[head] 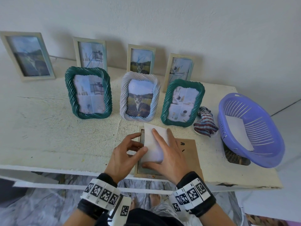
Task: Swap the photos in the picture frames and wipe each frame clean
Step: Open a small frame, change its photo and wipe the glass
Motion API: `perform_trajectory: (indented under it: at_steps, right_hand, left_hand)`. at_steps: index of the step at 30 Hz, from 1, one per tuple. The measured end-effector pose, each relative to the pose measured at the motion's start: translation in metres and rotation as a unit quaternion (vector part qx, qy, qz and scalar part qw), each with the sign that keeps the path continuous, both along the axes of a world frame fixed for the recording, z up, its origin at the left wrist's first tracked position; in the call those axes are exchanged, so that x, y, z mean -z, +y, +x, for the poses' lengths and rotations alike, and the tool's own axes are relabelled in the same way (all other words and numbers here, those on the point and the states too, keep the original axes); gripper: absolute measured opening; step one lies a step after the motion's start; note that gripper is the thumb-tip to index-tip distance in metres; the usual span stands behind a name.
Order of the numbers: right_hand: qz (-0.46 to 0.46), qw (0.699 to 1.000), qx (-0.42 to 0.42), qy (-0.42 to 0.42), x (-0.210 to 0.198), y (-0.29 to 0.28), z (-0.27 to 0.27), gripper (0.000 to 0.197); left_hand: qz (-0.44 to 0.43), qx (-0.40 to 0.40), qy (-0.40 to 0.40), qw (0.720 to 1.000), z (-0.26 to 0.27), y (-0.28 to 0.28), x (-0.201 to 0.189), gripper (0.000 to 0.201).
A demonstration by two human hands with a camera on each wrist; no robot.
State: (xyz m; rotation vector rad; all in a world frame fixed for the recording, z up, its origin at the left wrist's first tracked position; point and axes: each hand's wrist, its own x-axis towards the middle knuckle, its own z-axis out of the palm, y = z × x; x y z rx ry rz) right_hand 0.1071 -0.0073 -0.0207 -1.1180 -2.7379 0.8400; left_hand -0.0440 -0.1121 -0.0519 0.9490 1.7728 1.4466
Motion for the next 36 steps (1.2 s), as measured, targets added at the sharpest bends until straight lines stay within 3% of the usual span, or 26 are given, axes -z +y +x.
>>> perform_trajectory:
  at_steps: [3, 6, 8, 11, 13, 15, 17, 18, 22, 24, 26, 28, 32, 36]
  right_hand:
    - [-0.072, 0.989, 0.03, 0.124, -0.002, -0.004, 0.008, 0.096]
    - [-0.123, 0.948, 0.114, 0.269, -0.007, -0.004, 0.018, 0.074]
    - [-0.189, 0.909, 0.165, 0.333, -0.012, -0.007, 0.022, 0.074]
    - [-0.229, 0.878, 0.186, 0.377, -0.021, -0.011, 0.023, 0.075]
    - [-0.245, 0.873, 0.17, 0.385, -0.025, -0.013, 0.024, 0.069]
    - [-0.266, 0.881, 0.129, 0.37, -0.031, -0.016, 0.024, 0.058]
    - [-0.291, 0.884, 0.087, 0.355, -0.033, -0.018, 0.025, 0.05]
    - [-0.284, 0.889, 0.083, 0.351, -0.032, -0.019, 0.026, 0.048]
    - [-0.141, 0.921, 0.154, 0.33, -0.015, -0.014, 0.038, 0.04]
    - [-0.129, 0.933, 0.186, 0.278, -0.006, -0.007, 0.048, 0.036]
    - [-0.208, 0.916, 0.213, 0.267, 0.001, -0.002, 0.059, 0.024]
    - [-0.29, 0.876, 0.24, 0.301, 0.002, 0.003, 0.077, 0.019]
    - [-0.306, 0.852, 0.276, 0.324, 0.007, 0.011, 0.131, 0.019]
    - [-0.316, 0.828, 0.337, 0.317, 0.016, 0.017, 0.193, 0.021]
  left_hand:
    - [0.022, -0.006, -0.033, 0.999, 0.002, 0.005, -0.005, 0.044]
    - [0.024, -0.037, -0.065, 0.997, -0.002, 0.007, -0.006, 0.035]
    - [0.011, -0.032, -0.043, 0.999, -0.004, 0.007, -0.005, 0.028]
    - [-0.013, 0.0, 0.019, 1.0, -0.001, 0.004, -0.004, 0.012]
    - [-0.006, 0.043, 0.036, 0.998, 0.005, 0.004, -0.013, 0.035]
    - [0.012, 0.08, -0.049, 0.996, 0.013, 0.006, -0.024, 0.052]
    - [0.038, 0.081, -0.113, 0.99, 0.02, 0.01, -0.035, 0.033]
    - [0.048, 0.067, -0.1, 0.992, 0.021, 0.012, -0.037, 0.03]
    - [0.065, 0.052, -0.14, 0.987, 0.029, 0.02, -0.032, 0.025]
    - [0.064, 0.057, -0.174, 0.981, 0.036, 0.024, -0.032, 0.025]
    - [0.059, 0.068, -0.185, 0.979, 0.042, 0.026, -0.032, 0.024]
    - [0.047, 0.077, -0.177, 0.98, 0.05, 0.033, -0.033, 0.02]
    - [-0.018, 0.071, -0.137, 0.988, 0.065, 0.054, -0.032, 0.027]
    - [-0.016, 0.105, 0.025, 0.994, 0.083, 0.085, -0.033, 0.031]
